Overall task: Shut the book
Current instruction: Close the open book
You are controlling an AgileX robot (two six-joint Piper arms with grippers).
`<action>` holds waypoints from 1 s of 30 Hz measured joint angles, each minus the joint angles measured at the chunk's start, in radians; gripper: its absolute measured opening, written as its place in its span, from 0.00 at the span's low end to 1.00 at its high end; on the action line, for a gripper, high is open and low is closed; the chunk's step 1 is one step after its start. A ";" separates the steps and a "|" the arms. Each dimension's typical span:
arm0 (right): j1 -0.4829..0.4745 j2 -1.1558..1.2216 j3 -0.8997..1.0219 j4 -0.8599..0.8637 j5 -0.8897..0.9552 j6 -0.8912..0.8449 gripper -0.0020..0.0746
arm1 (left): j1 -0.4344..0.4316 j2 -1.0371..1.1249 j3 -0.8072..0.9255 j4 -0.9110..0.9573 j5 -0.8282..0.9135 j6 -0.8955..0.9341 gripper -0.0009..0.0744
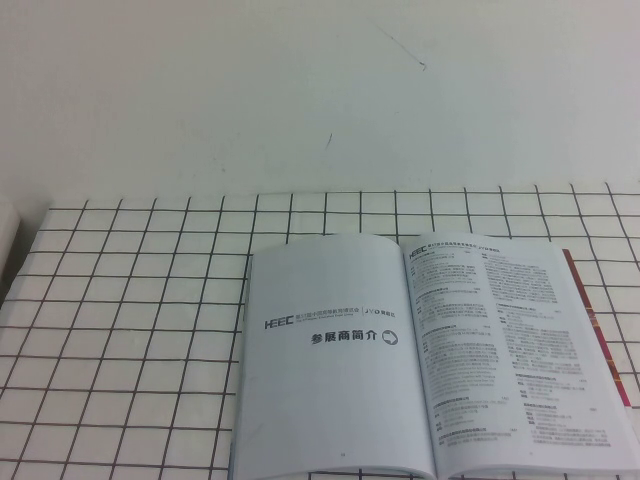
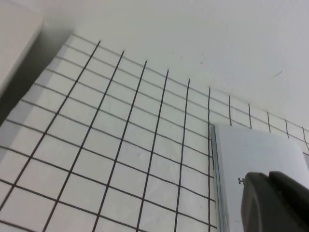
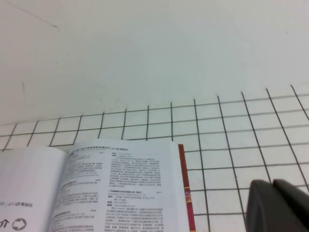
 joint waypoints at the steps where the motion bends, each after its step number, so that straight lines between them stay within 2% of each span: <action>1: 0.011 0.012 -0.010 0.002 -0.008 -0.019 0.02 | 0.000 0.018 0.000 -0.010 0.000 0.000 0.01; 5: 0.032 0.085 -0.072 0.025 0.017 -0.095 0.02 | 0.000 0.095 0.000 -0.071 -0.009 0.005 0.01; 9: 0.038 0.187 -0.160 0.119 0.090 -0.281 0.02 | 0.000 0.195 0.000 -0.122 -0.021 0.095 0.01; 14: 0.038 0.314 -0.283 0.401 0.235 -0.572 0.02 | 0.000 0.348 -0.026 -0.170 0.008 0.366 0.01; 19: 0.038 0.491 -0.388 0.709 0.367 -0.863 0.02 | -0.002 0.521 -0.089 -0.243 0.022 0.509 0.01; 23: 0.039 0.655 -0.438 0.861 0.444 -1.013 0.02 | -0.002 0.687 -0.151 -0.382 0.069 0.629 0.01; 30: 0.039 0.887 -0.455 1.092 0.447 -1.224 0.02 | -0.002 0.962 -0.236 -0.800 0.187 1.027 0.01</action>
